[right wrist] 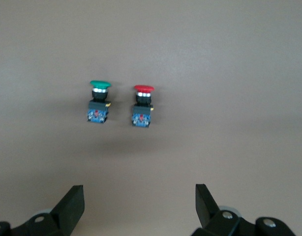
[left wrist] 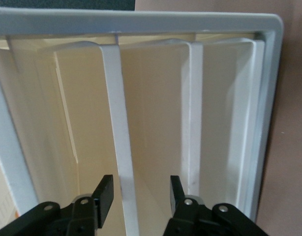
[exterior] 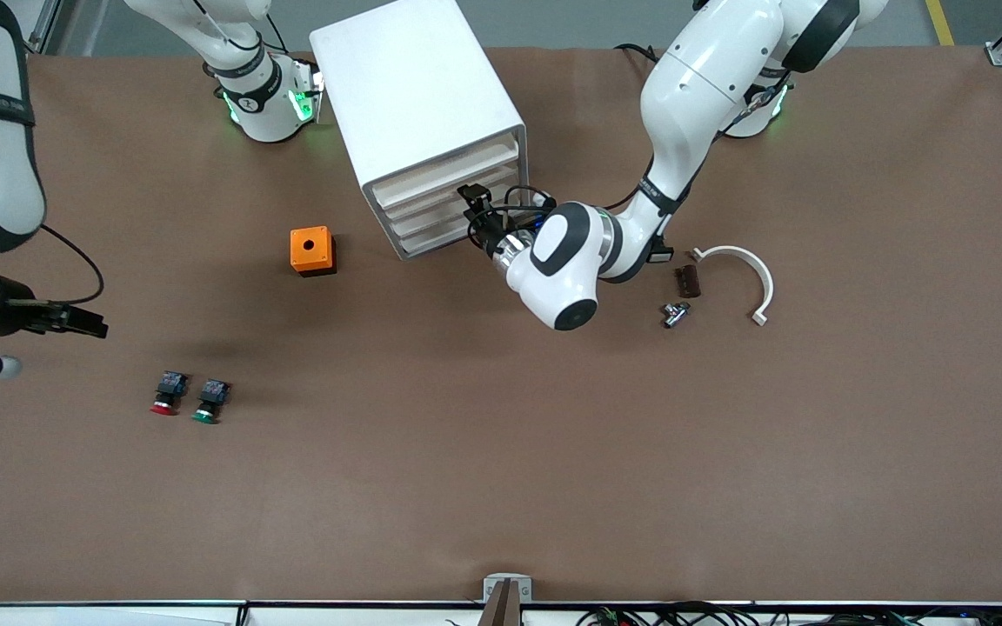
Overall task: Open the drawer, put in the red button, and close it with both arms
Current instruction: 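Grasp the drawer handle with the left gripper while the right gripper reaches the buttons, then pull the drawer open with the left gripper while the right gripper grasps the red button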
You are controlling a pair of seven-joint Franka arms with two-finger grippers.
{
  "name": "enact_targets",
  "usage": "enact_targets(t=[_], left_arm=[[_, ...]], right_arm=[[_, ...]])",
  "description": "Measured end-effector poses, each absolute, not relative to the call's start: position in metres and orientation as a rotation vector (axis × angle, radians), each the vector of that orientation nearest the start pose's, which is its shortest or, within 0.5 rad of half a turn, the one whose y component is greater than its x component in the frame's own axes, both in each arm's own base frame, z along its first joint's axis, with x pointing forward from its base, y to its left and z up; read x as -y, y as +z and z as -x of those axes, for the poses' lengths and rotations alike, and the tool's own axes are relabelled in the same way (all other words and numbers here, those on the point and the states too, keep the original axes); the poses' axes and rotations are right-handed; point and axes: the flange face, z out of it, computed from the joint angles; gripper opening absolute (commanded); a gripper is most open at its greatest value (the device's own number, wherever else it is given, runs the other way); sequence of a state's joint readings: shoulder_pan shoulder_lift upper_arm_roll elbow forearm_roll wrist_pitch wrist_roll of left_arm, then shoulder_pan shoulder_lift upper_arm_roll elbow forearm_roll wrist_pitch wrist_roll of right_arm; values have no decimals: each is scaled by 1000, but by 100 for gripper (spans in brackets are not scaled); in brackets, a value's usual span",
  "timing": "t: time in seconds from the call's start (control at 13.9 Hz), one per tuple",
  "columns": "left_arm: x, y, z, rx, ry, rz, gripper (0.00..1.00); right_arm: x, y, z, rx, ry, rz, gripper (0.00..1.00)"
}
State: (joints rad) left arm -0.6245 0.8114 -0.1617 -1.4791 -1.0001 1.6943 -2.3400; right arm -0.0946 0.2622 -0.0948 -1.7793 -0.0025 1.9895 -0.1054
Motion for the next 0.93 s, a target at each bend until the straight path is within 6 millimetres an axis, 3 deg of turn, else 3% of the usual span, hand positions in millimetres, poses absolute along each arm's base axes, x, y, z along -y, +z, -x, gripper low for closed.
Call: enact_targets(t=[0.43, 0.65, 0.79, 0.93], left_arm=[[527, 210, -428, 1916, 1347, 1196, 8], [526, 214, -432, 1912, 1357, 1187, 4], [513, 219, -452, 1941, 1370, 1176, 4], [488, 225, -485, 1996, 1396, 1157, 4]], right_arm=[[115, 308, -616, -219, -25, 3171, 100], [116, 271, -622, -284, -46, 3172, 100], [116, 252, -624, -310, -58, 3172, 100], [116, 238, -626, -332, -80, 3164, 100]])
